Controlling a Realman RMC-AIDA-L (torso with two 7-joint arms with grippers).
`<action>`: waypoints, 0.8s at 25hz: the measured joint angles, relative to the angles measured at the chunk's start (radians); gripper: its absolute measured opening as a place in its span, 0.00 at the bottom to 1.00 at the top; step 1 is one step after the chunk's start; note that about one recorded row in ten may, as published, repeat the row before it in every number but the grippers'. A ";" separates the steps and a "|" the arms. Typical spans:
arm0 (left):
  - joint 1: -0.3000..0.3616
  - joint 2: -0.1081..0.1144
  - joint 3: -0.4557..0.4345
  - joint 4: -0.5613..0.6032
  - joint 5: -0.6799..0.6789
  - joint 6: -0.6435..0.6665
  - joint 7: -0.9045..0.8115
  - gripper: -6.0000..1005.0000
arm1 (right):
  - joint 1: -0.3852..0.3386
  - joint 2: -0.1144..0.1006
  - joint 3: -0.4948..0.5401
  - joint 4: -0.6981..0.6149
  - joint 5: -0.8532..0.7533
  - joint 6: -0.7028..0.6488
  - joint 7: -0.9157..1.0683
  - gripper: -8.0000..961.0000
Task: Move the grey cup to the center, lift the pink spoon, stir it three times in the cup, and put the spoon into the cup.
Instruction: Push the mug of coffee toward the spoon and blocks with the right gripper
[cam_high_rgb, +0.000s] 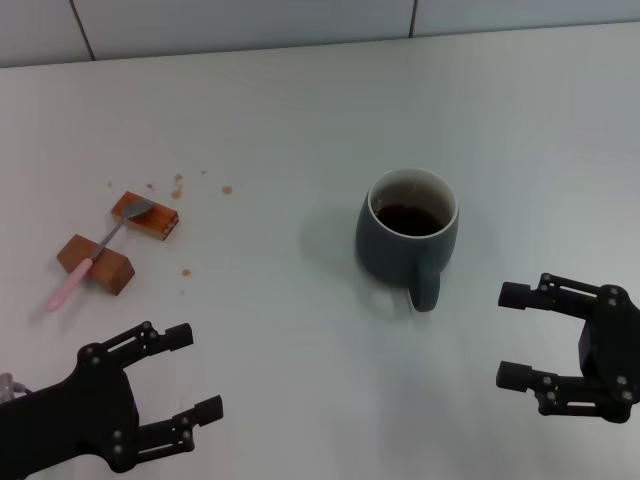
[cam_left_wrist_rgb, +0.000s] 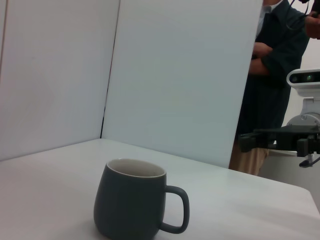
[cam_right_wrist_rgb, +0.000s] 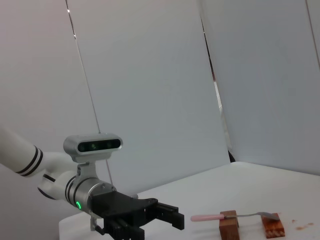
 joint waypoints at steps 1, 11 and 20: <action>0.000 0.000 0.000 -0.004 0.000 -0.001 0.000 0.83 | 0.000 0.000 0.000 0.003 -0.001 0.001 0.000 0.85; 0.001 0.002 0.000 -0.021 0.001 -0.006 0.000 0.83 | -0.003 0.000 -0.017 0.034 -0.004 0.040 -0.025 0.85; 0.005 0.001 -0.001 -0.021 0.002 -0.006 -0.001 0.83 | -0.006 0.000 -0.033 0.035 0.001 0.047 -0.026 0.85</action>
